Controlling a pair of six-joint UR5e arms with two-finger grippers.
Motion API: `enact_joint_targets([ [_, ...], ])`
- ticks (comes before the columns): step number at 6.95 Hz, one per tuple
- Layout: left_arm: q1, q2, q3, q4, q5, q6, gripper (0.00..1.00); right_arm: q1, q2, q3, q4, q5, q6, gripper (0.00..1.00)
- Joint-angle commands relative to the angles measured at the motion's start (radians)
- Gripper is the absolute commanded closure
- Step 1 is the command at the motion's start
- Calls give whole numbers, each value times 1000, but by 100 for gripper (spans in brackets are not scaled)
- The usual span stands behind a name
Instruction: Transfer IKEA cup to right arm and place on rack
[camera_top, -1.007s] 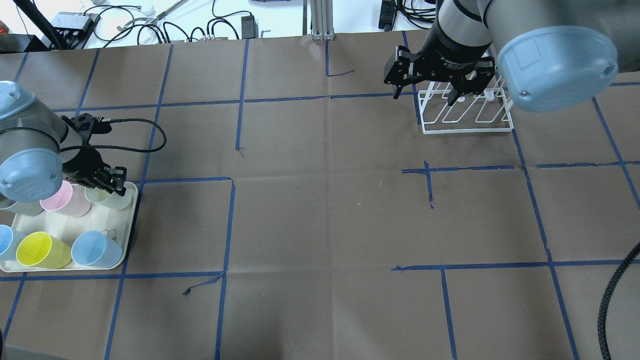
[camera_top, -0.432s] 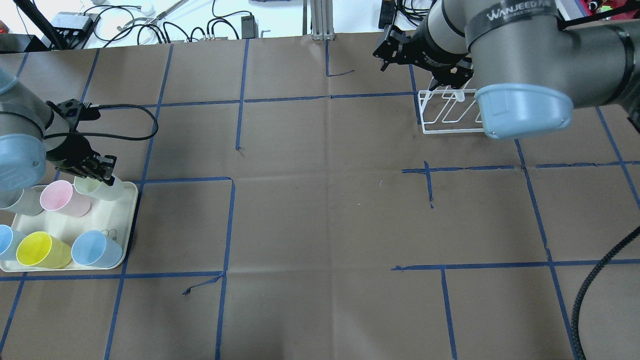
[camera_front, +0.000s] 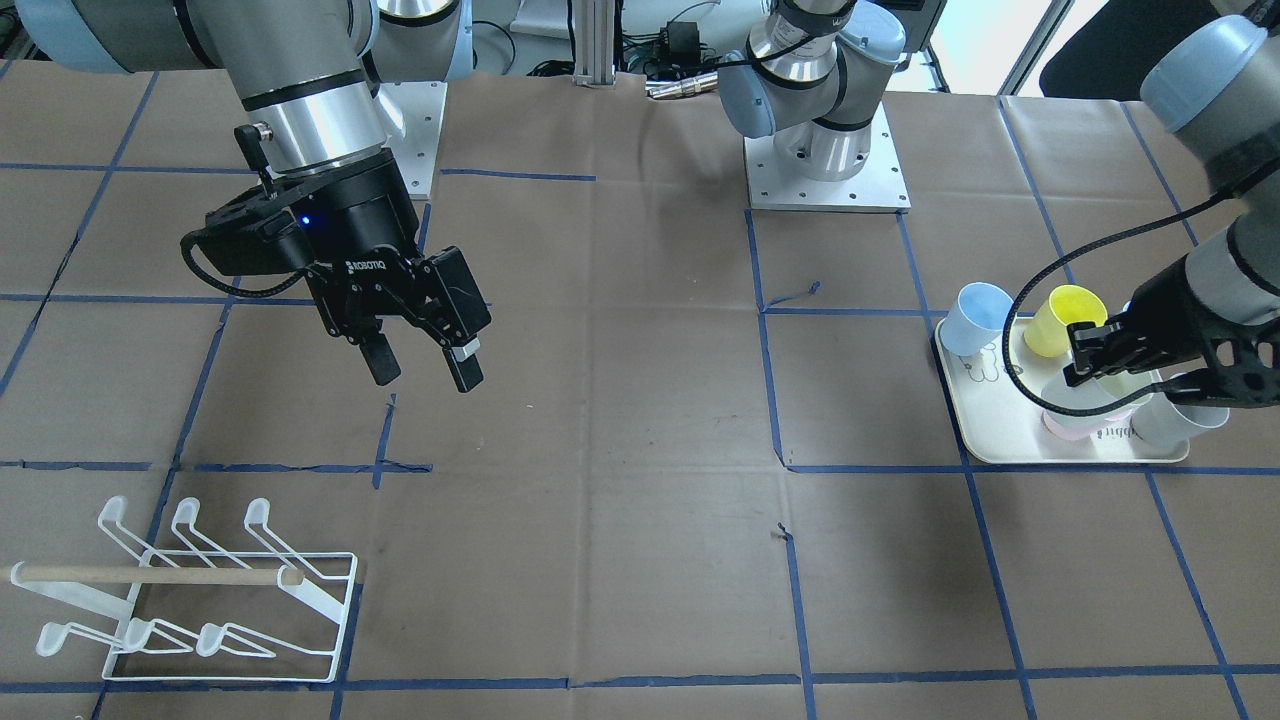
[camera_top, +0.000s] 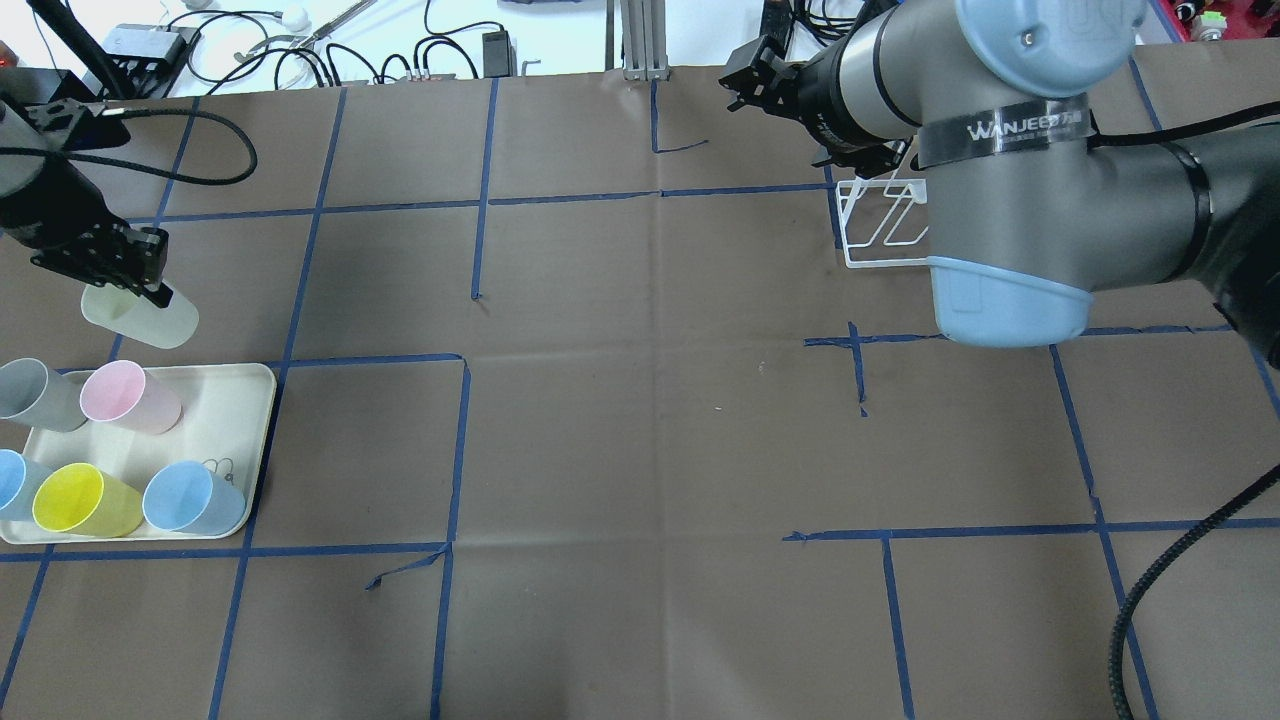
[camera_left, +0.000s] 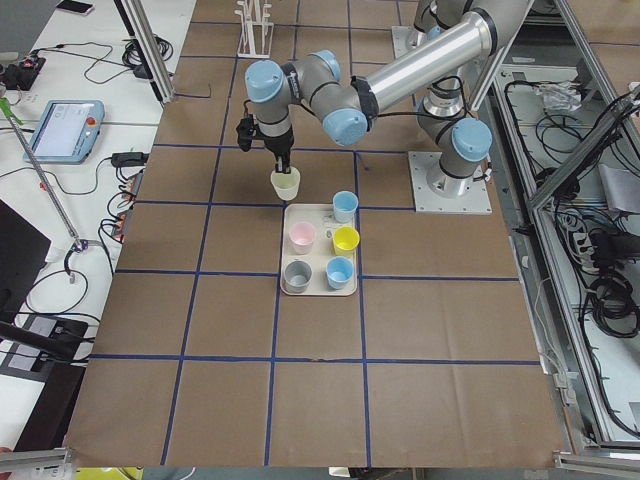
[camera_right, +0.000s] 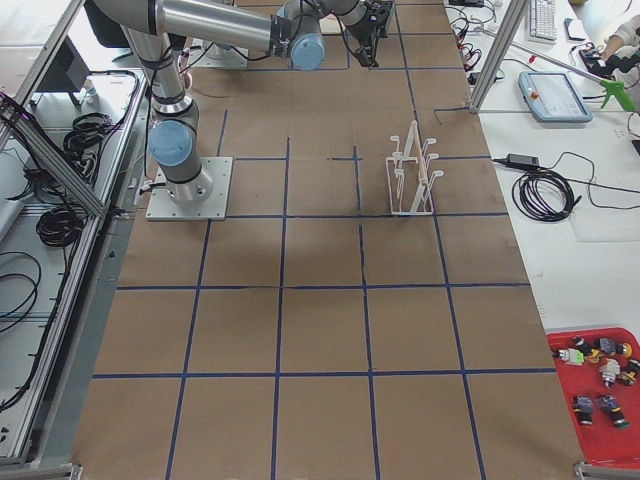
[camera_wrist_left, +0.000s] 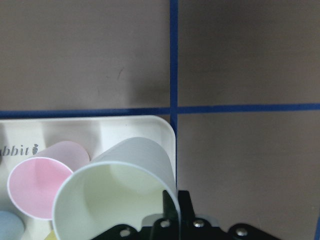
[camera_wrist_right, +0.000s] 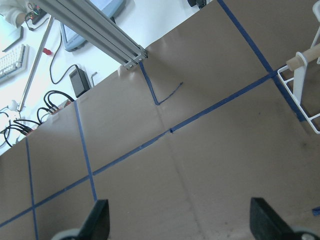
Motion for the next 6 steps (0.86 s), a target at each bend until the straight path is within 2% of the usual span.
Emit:
enact_joint_targets([
  [1, -19, -20, 119, -50, -117, 1, 100, 21, 7, 17, -51, 25, 84, 0],
  [2, -28, -46, 148, -42, -204, 10, 100, 41, 9, 26, -50, 21, 121, 0],
  [3, -77, -65, 166, -2, -217, 13, 100, 70, 10, 33, -48, 46, 124, 0],
  [4, -134, -65, 141, 85, -248, 19, 100, 82, 19, 43, -53, 162, 179, 0],
  [5, -171, -65, 121, 116, -295, 20, 100, 82, 19, 74, -54, 222, 243, 0],
  [6, -185, -63, 85, 171, -341, 20, 100, 84, 34, 100, -103, 252, 249, 1],
])
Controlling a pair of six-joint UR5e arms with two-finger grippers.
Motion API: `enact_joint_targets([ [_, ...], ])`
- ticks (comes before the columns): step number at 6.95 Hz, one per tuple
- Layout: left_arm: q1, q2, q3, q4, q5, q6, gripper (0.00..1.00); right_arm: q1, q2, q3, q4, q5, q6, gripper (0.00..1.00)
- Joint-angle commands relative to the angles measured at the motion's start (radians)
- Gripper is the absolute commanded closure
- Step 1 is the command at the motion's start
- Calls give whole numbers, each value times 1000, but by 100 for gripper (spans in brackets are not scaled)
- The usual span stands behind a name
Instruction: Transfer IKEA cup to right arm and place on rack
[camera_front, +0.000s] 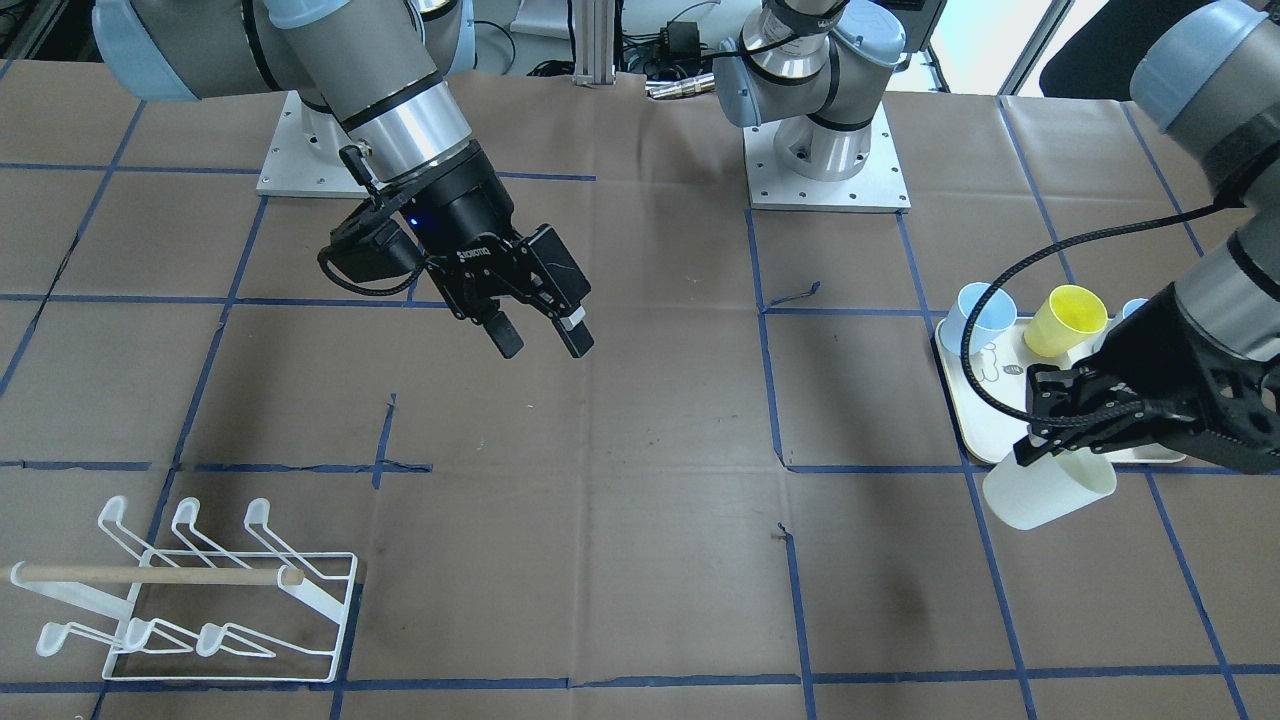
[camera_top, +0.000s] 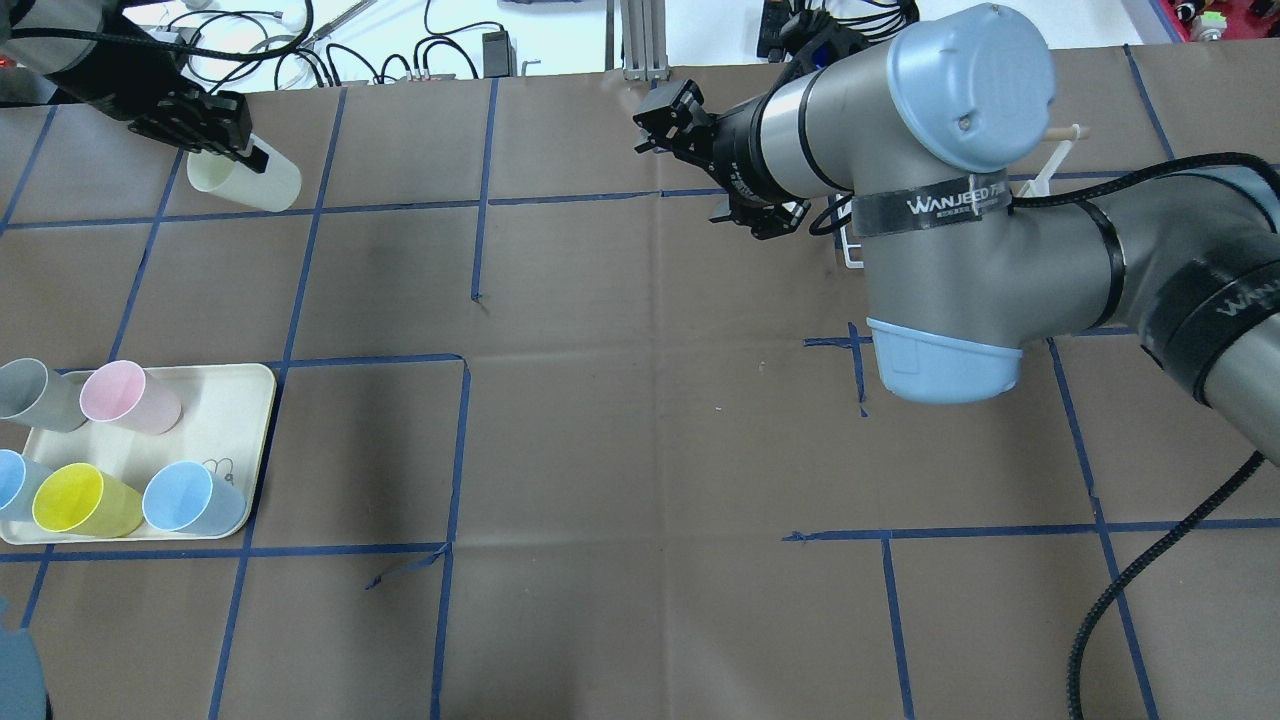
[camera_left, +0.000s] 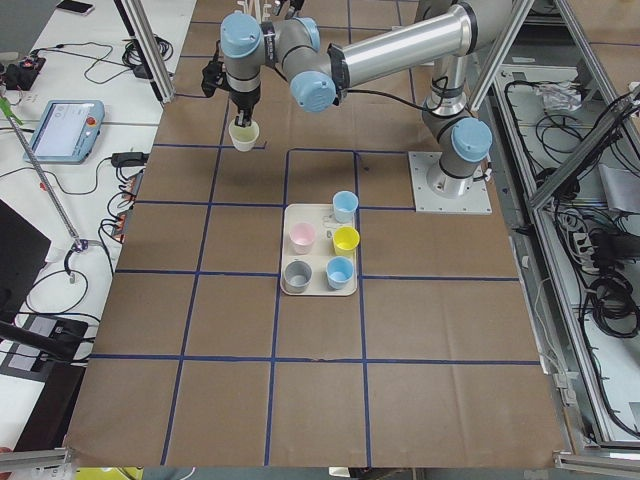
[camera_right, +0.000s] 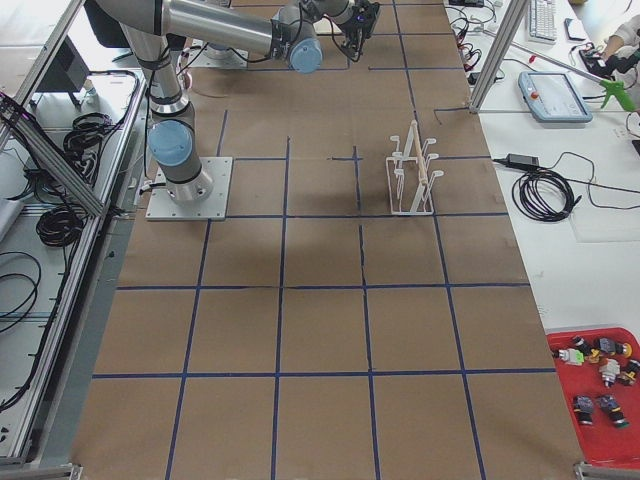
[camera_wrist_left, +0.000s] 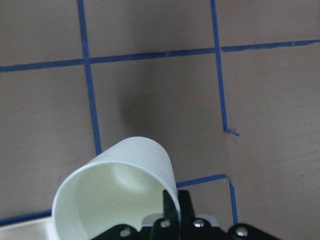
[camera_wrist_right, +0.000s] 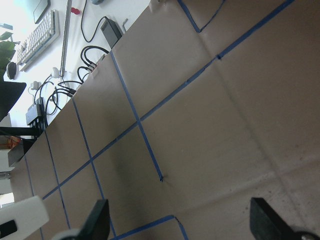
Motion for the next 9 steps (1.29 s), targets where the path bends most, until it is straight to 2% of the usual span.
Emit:
enact_joint_targets([
  [1, -27, 5, -95, 152, -149, 56, 100, 2, 61, 55, -226, 107, 35, 1],
  [3, -23, 8, -300, 539, -332, 71, 100, 2, 156, 116, -613, 125, 276, 1],
  [4, -23, 11, -395, 752, -377, 67, 100, 2, 167, 121, -695, 123, 335, 1],
  [5, -29, 21, -473, 914, -382, 64, 100, 2, 169, 144, -750, 123, 340, 1],
  [6, -33, 37, -558, 1028, -449, 62, 100, 2, 186, 168, -777, 123, 340, 1],
  [7, -34, 43, -642, 1173, -530, 50, 100, 4, 207, 173, -877, 122, 354, 1],
  [9, -97, 48, -670, 1318, -636, -80, 100, 7, 253, 172, -996, 107, 400, 1],
])
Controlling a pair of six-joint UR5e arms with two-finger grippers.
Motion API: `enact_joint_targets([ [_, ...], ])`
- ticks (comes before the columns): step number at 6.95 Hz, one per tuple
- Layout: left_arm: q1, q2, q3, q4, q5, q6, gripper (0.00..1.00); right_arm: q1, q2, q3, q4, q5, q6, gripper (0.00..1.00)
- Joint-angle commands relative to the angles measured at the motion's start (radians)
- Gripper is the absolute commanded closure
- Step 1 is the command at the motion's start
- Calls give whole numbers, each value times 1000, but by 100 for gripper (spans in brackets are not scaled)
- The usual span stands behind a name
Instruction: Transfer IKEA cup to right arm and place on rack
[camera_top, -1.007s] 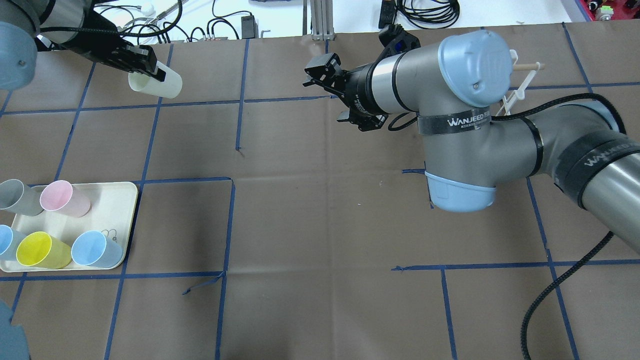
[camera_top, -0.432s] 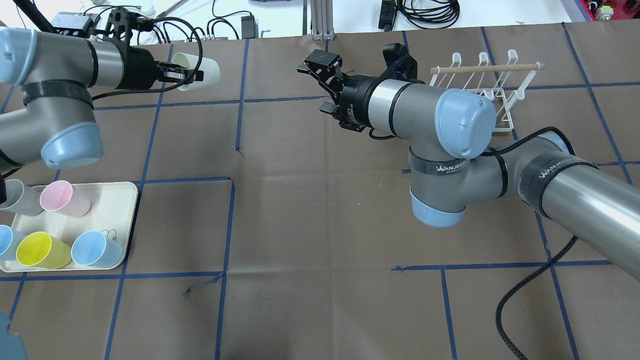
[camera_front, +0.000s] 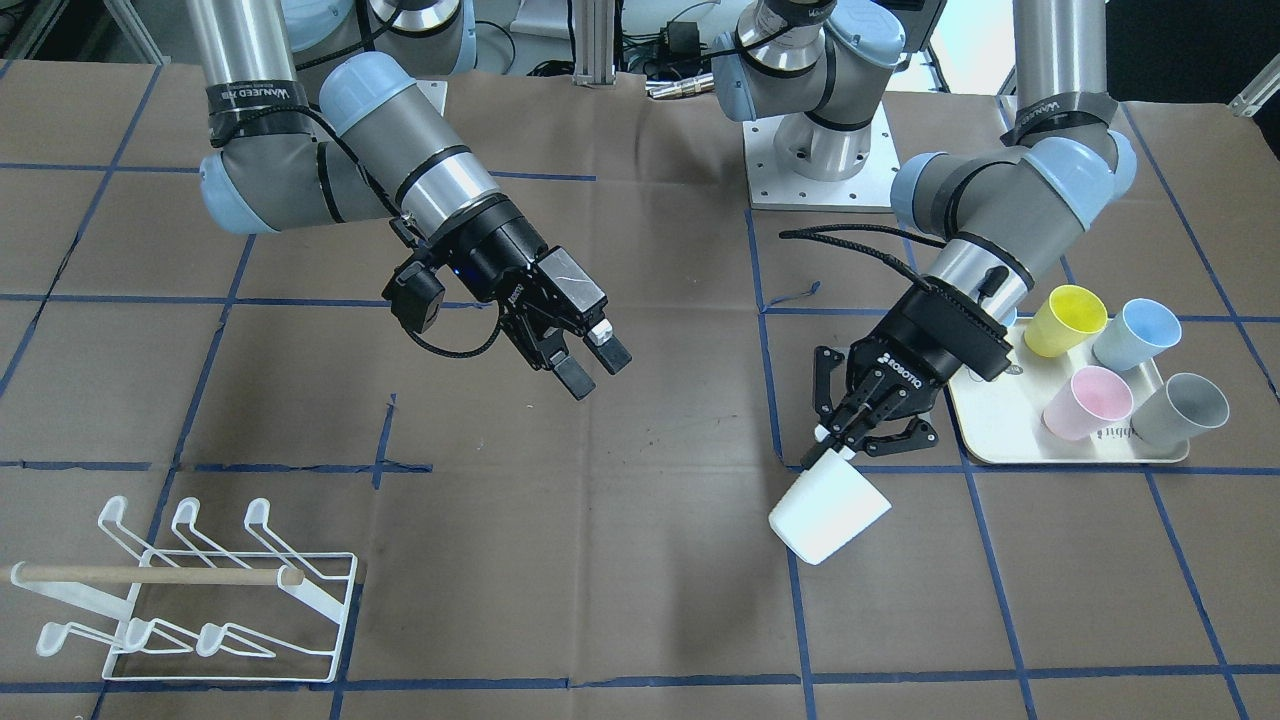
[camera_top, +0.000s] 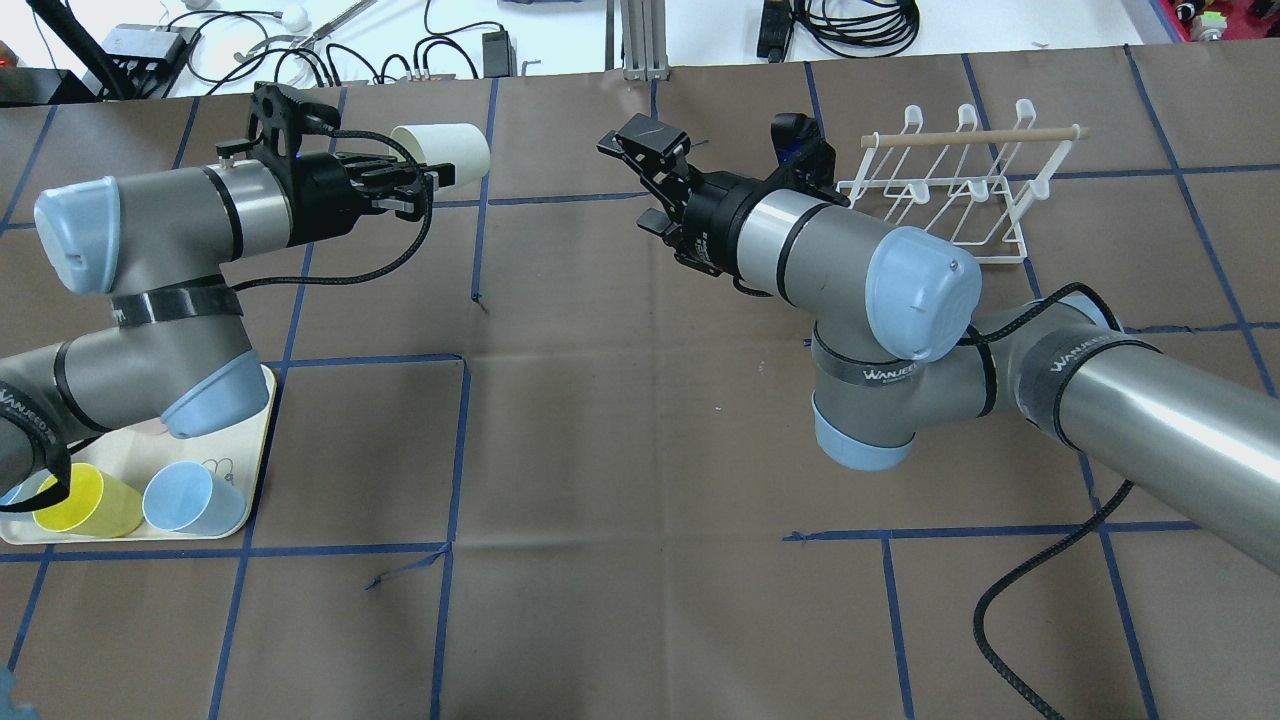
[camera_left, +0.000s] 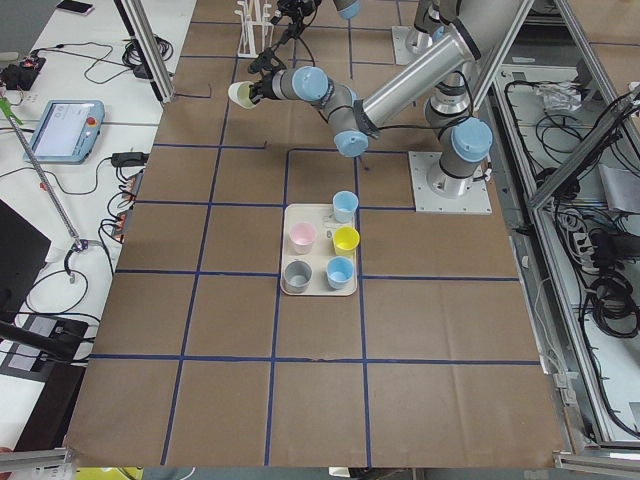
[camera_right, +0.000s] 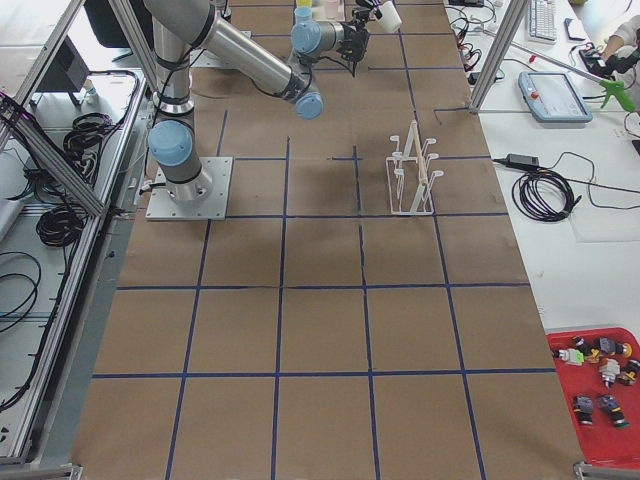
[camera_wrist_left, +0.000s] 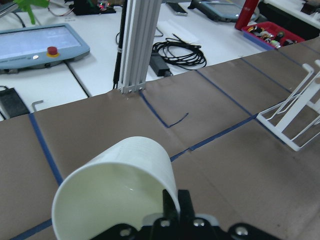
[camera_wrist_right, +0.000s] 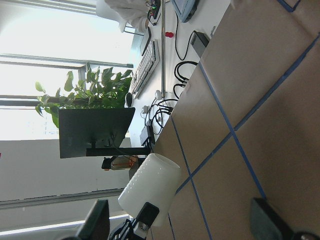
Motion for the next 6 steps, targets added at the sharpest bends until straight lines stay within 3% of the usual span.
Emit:
enact_joint_targets([
  [1, -75, 8, -39, 169, -57, -169, 100, 3, 35, 3, -93, -6, 21, 1],
  [4, -115, 1, -125, 424, -57, -396, 100, -18, 95, 19, -118, -4, 31, 1],
  [5, -158, -11, -128, 459, -48, -409, 100, -14, 98, 18, -131, -5, 199, 1],
  [6, -166, -10, -125, 461, -45, -418, 100, -9, 111, 21, -244, -5, 311, 1],
])
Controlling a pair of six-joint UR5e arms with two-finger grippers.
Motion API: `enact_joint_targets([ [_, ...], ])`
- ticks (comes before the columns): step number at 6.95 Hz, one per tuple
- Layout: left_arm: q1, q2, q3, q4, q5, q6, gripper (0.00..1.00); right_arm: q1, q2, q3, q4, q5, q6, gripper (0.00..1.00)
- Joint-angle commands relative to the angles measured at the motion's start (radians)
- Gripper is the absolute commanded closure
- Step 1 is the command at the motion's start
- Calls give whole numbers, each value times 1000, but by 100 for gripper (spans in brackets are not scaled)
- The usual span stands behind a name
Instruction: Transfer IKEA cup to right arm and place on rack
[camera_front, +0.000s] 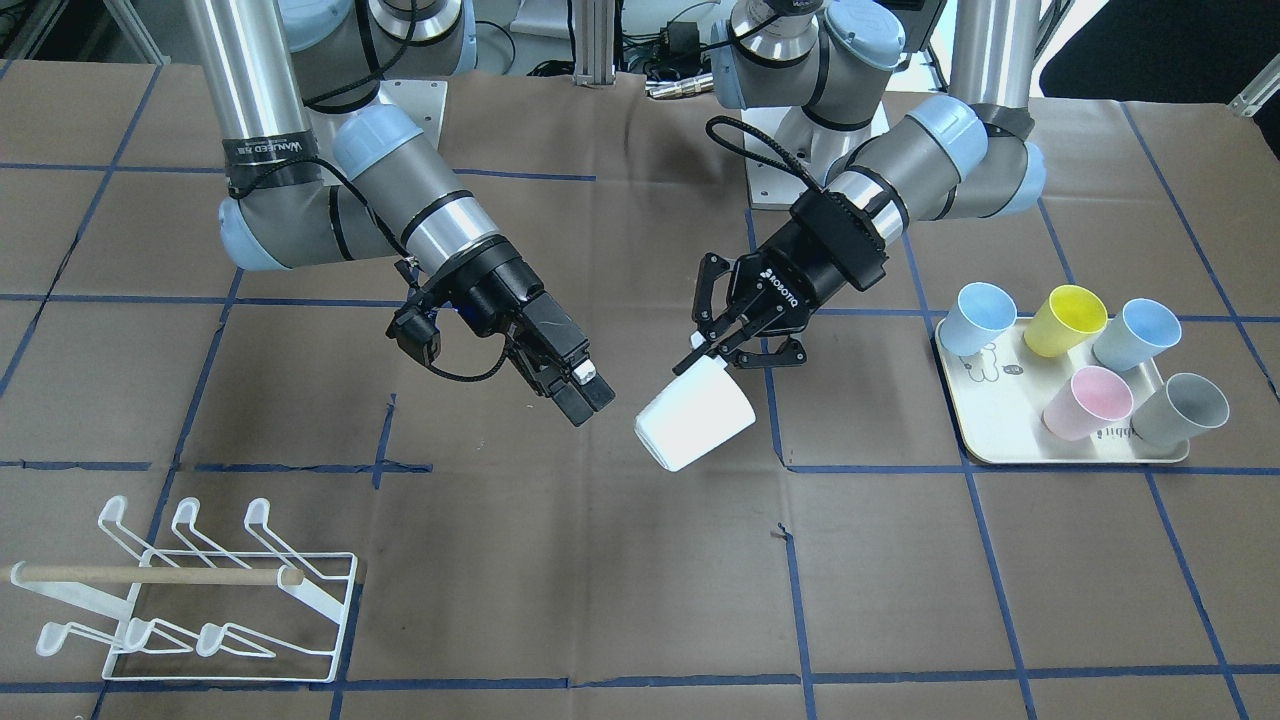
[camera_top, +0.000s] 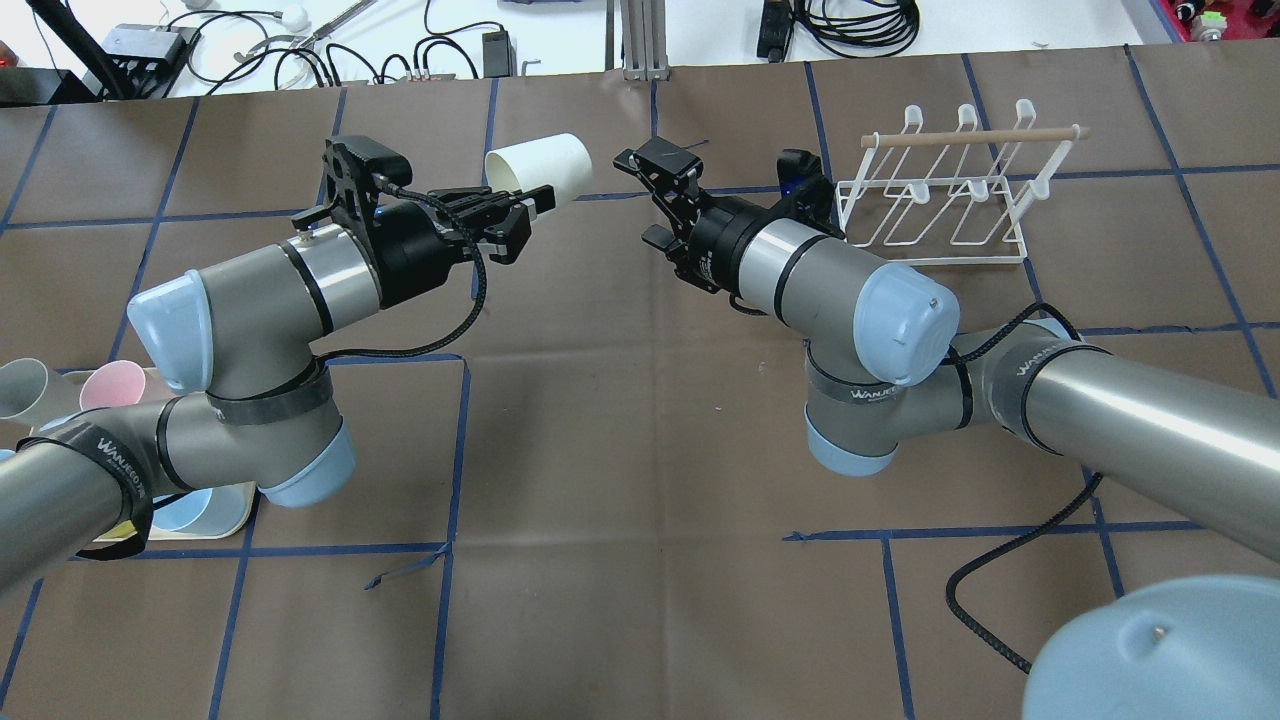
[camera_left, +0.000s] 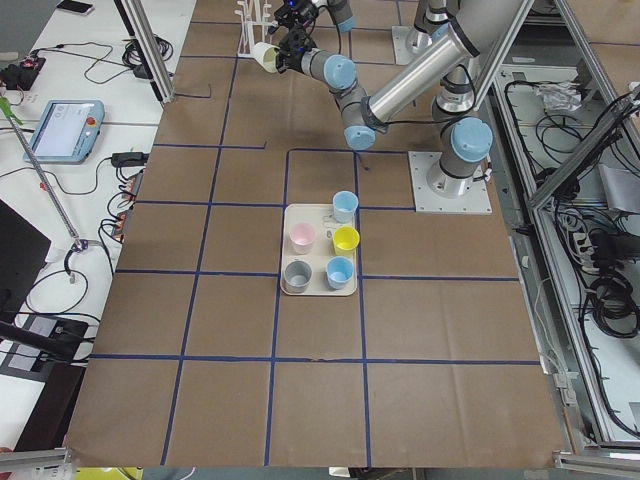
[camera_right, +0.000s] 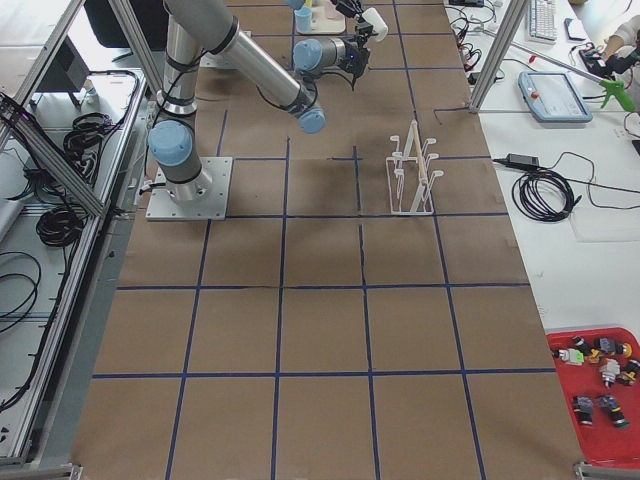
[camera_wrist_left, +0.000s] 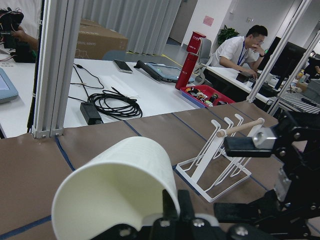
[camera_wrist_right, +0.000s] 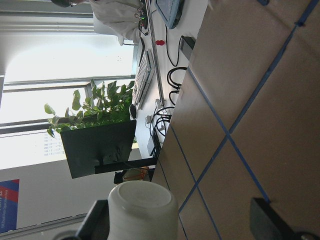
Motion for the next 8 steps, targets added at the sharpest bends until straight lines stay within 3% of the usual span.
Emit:
enact_joint_targets([
  [1, -22, 0, -2, 28, 4, -53, 100, 6, 41, 7, -147, -1, 156, 1],
  [8, -24, 6, -2, 36, -3, -89, 100, 20, 78, -32, -203, -4, 244, 1],
])
